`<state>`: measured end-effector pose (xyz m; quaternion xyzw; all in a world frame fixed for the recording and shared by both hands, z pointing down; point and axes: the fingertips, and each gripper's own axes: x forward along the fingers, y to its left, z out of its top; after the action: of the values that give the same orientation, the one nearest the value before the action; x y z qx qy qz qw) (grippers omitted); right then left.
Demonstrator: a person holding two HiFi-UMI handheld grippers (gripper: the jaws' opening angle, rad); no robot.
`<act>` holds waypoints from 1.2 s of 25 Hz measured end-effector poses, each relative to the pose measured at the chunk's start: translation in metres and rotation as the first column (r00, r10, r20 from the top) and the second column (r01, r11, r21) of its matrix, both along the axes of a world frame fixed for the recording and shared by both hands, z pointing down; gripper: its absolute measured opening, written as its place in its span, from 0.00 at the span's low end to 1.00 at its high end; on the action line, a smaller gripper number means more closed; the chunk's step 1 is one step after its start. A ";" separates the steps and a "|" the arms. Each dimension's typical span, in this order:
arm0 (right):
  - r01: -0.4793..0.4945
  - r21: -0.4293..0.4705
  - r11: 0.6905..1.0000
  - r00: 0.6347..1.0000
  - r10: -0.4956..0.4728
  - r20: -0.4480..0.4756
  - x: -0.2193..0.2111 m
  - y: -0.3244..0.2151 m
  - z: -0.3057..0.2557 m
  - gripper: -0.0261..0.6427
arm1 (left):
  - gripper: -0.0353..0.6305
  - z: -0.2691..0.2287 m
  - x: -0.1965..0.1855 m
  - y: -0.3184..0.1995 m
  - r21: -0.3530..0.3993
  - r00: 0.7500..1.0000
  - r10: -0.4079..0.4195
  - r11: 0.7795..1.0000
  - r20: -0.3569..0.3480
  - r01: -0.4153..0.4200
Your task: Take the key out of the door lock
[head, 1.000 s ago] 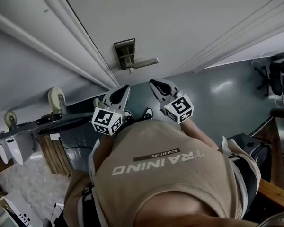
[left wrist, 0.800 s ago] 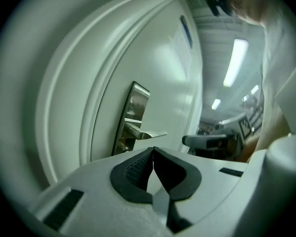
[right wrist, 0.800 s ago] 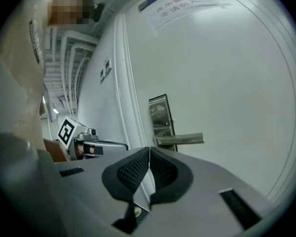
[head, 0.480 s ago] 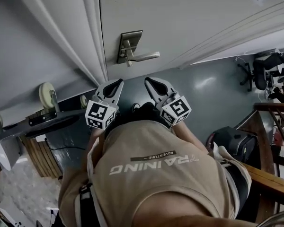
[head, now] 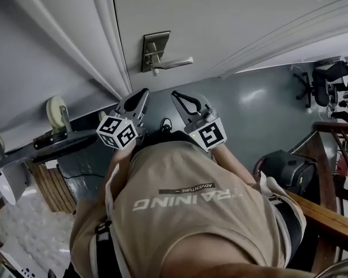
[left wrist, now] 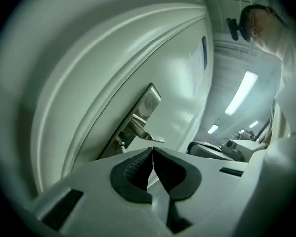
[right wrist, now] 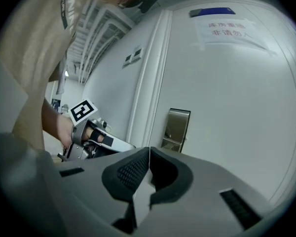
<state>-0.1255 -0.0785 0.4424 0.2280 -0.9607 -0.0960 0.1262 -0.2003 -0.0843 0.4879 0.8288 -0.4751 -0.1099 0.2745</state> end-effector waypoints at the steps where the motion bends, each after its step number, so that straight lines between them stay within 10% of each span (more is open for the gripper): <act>1: 0.010 0.019 1.000 1.000 -0.009 -0.027 0.000 0.001 0.001 0.06 | 0.07 0.003 0.002 -0.002 -0.021 1.000 0.001 1.000 -0.032 -0.001; 8: 0.011 0.047 0.999 1.000 -0.012 0.010 0.013 -0.008 -0.009 0.06 | 0.07 0.017 0.005 -0.020 -0.197 0.939 -0.103 0.980 -0.327 0.039; 14: -0.003 -0.076 0.997 0.986 0.015 0.166 0.015 -0.025 -0.015 0.06 | 0.07 0.046 0.002 -0.033 -0.372 0.694 -0.280 0.928 -0.663 0.018; 19: 0.009 0.006 1.000 0.993 -0.010 0.118 0.015 -0.030 -0.017 0.06 | 0.07 0.058 0.001 -0.044 -0.408 0.787 -0.261 0.913 -0.559 0.013; 23: -0.013 -0.028 1.000 0.995 0.015 0.101 0.021 -0.031 -0.003 0.06 | 0.07 0.068 -0.001 -0.053 -0.436 0.743 -0.301 0.900 -0.598 0.014; 30: -0.010 -0.051 0.999 0.990 0.017 0.142 0.017 -0.047 -0.007 0.06 | 0.22 0.076 -0.001 -0.070 -0.468 0.741 -0.304 0.884 -0.599 -0.015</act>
<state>-0.1086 -0.1254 0.4354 0.2375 -0.9678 -0.0546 0.0634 -0.2012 -0.1539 0.5639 0.6109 -0.4249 -0.3043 0.5948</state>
